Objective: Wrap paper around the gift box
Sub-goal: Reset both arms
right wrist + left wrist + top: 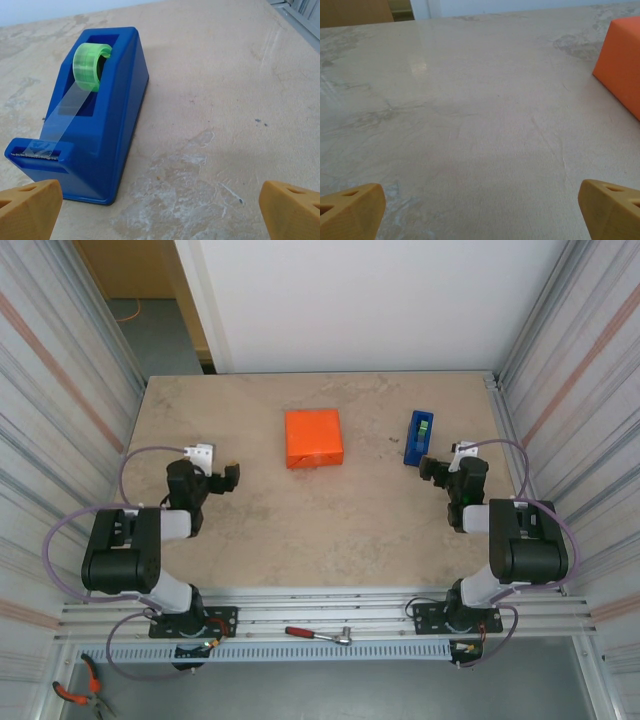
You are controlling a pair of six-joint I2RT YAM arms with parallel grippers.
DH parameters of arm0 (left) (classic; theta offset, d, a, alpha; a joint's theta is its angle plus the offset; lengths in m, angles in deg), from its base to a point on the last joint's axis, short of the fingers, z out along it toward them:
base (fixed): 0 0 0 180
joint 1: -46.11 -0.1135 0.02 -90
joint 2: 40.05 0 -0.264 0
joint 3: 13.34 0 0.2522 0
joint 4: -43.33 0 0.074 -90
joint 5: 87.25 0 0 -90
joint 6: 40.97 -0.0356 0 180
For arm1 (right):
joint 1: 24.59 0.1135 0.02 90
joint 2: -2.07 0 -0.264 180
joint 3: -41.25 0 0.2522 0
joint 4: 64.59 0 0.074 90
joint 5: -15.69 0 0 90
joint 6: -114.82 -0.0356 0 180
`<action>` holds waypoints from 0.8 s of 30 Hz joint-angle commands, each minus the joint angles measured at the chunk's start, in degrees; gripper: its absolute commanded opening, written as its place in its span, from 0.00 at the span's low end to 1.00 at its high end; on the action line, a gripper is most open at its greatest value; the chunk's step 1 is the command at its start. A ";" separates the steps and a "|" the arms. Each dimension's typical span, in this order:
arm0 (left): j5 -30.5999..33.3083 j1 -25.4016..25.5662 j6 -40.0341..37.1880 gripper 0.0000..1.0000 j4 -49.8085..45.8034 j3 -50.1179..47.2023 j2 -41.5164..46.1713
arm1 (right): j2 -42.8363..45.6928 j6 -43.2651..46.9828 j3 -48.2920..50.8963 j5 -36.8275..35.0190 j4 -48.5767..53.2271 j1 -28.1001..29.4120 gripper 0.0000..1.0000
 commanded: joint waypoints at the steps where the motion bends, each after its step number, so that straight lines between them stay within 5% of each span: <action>1: 4.82 1.75 0.35 0.99 0.27 -0.20 0.12 | 0.13 1.61 0.35 -1.32 -0.20 0.84 0.99; 24: 3.80 1.11 0.81 0.99 -0.24 0.05 0.18 | -0.43 1.69 -0.34 -1.05 0.54 0.70 0.99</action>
